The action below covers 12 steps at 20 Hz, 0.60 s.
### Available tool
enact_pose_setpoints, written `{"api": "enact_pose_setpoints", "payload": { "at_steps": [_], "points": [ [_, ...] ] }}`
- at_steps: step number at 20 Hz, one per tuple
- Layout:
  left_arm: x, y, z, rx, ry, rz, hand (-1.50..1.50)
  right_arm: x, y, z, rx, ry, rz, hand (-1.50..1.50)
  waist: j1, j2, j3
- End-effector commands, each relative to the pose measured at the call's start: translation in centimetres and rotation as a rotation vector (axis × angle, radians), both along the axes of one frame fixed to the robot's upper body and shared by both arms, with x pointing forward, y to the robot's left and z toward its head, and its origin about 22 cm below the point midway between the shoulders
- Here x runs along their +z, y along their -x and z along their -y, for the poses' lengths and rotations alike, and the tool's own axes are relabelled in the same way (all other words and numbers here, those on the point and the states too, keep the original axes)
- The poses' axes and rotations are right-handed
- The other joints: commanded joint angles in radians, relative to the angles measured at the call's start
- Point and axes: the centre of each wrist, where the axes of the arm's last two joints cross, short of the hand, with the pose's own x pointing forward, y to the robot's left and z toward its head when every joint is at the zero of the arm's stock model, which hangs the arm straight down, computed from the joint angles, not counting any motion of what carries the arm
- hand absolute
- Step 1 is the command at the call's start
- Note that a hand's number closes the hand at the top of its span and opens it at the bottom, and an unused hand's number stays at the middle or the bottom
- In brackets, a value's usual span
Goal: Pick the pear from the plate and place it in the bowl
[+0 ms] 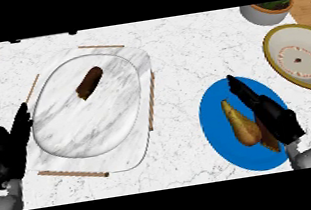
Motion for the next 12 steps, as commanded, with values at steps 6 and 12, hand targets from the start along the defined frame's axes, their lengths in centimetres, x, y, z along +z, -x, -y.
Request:
{"api": "enact_pose_setpoints", "payload": {
  "at_steps": [6, 12],
  "points": [
    [3.3, -1.4, 9.1, -0.489, 0.172, 0.260, 0.00, 5.5, -1.0, 0.8, -0.221, 0.031, 0.463, 1.50, -0.052, -0.002, 0.011],
    [3.3, -1.7, 10.6, -0.606, 0.231, 0.233, 0.00, -0.1, -0.9, 3.0, -0.332, 0.226, 0.442, -1.50, 0.008, 0.018, 0.014]
  ]
}}
